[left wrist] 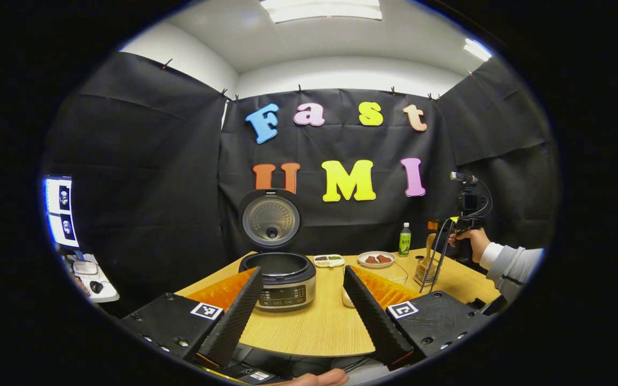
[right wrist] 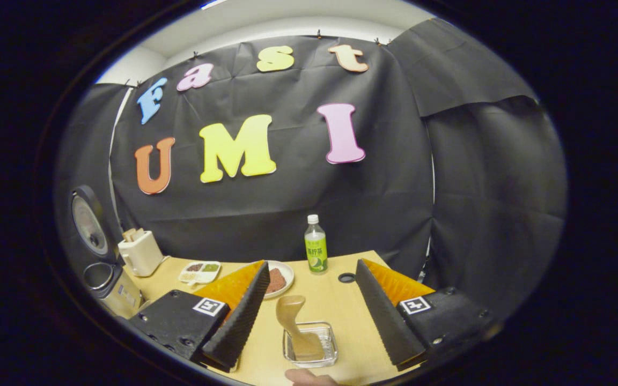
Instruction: Close the left gripper, press the button to open the rice cooker; take a wooden spoon from the chopstick holder with the right hand, scoop a spoonful of rice and pour it into the rice cooker, then put the wooden spoon back into the chopstick holder.
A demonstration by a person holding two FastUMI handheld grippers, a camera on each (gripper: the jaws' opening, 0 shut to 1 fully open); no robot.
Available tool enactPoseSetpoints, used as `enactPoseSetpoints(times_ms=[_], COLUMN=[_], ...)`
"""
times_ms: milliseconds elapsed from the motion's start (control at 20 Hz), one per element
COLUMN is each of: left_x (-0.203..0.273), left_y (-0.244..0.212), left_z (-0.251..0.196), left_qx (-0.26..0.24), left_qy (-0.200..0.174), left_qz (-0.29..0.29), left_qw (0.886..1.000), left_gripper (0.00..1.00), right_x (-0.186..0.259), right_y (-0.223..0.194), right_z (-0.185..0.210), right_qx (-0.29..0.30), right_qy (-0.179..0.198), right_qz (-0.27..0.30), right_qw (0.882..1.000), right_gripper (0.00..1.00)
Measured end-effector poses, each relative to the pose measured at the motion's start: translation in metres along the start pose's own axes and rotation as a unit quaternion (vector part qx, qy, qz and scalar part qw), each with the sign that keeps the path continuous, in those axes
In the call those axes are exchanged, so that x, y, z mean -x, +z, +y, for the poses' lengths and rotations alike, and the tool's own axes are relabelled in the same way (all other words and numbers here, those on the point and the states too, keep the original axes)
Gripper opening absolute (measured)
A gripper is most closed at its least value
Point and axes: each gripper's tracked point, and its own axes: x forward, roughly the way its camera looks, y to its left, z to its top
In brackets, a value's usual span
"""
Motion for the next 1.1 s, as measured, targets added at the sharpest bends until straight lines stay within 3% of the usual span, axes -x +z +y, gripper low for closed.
enactPoseSetpoints(times_ms=[350, 500, 650, 800, 1100], left_x=[-0.028, -0.053, -0.079, -0.117, -0.177], left_y=[-0.002, 0.006, 0.018, 0.031, 0.064], left_z=[-0.009, -0.002, 0.008, 0.023, 0.060], left_qx=[0.000, -0.001, 0.000, 0.000, 0.000], left_qy=[-0.002, 0.010, 0.020, 0.029, 0.053], left_qz=[0.008, 0.006, 0.003, -0.002, -0.004], left_qw=[1.000, 1.000, 1.000, 1.000, 0.999], left_gripper=[0.96, 0.96, 0.96, 0.96, 0.96], right_x=[0.043, 0.064, 0.105, 0.142, 0.216], right_y=[0.033, 0.042, 0.064, 0.075, 0.075], right_z=[0.007, 0.000, 0.017, 0.012, 0.023], right_qx=[0.002, 0.014, 0.020, 0.015, -0.010], right_qy=[-0.006, -0.028, -0.006, -0.014, 0.011], right_qz=[-0.035, -0.042, -0.067, -0.088, -0.104], right_qw=[0.999, 0.999, 0.998, 0.996, 0.994], right_gripper=[1.00, 1.00, 1.00, 1.00, 1.00])
